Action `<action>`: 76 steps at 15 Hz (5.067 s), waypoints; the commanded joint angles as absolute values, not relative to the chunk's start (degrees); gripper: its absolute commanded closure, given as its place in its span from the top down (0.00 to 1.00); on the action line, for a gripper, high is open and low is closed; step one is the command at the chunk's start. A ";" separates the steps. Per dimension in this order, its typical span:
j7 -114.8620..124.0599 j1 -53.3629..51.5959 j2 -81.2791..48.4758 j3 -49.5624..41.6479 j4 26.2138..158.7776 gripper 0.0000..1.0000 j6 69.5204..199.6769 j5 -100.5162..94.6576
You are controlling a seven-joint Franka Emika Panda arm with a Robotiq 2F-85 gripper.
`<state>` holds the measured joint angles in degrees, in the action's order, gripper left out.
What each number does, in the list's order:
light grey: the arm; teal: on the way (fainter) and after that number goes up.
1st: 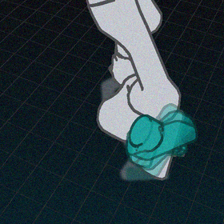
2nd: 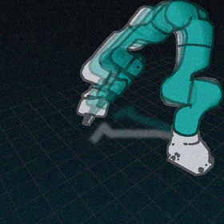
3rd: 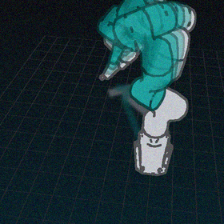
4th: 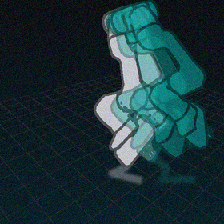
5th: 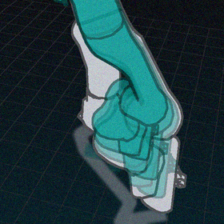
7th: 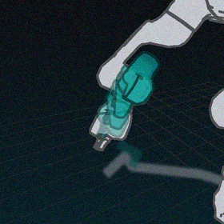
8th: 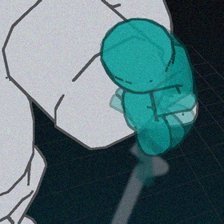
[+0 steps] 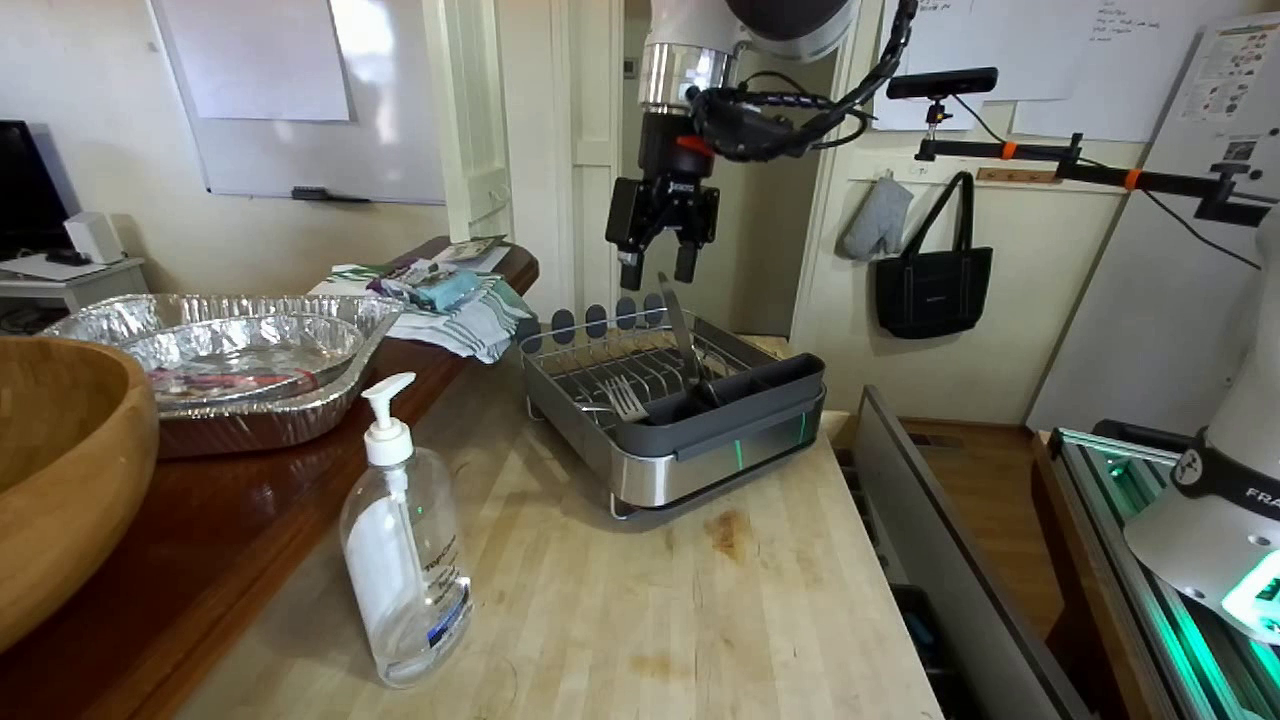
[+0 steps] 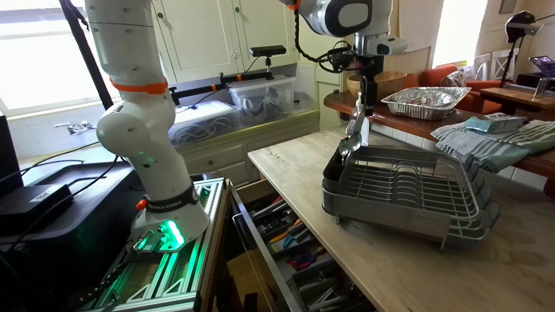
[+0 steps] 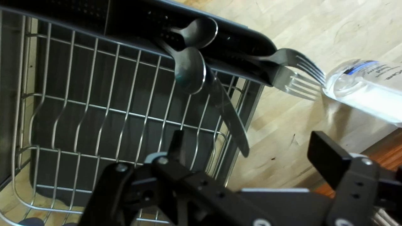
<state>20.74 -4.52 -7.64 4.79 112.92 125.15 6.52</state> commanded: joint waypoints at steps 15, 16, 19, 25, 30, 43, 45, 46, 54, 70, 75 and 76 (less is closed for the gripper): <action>18.24 -5.45 -10.43 4.52 111.26 0.04 122.52 8.31; 18.08 -5.39 -10.14 4.33 111.23 0.00 121.94 8.05; 18.02 -5.51 -8.88 4.12 111.25 0.02 119.88 7.14; 18.90 -6.16 -4.36 4.47 112.51 0.02 115.82 4.18; 19.40 -6.05 -1.18 4.74 112.66 0.02 115.24 1.97; 15.55 -5.25 0.37 4.61 113.29 0.15 115.05 2.22; 11.15 -4.91 -0.24 4.25 113.35 0.29 115.30 2.54; 9.03 -4.71 -0.48 4.11 113.42 0.35 115.53 2.77; -7.84 -3.97 -3.60 4.01 115.88 0.95 121.85 9.17; -25.26 -3.32 -5.41 5.63 122.75 1.00 139.32 17.13; -39.10 -2.27 -5.84 7.26 126.01 1.00 143.71 27.92; -41.24 -2.13 -5.95 7.37 126.42 1.00 143.92 29.44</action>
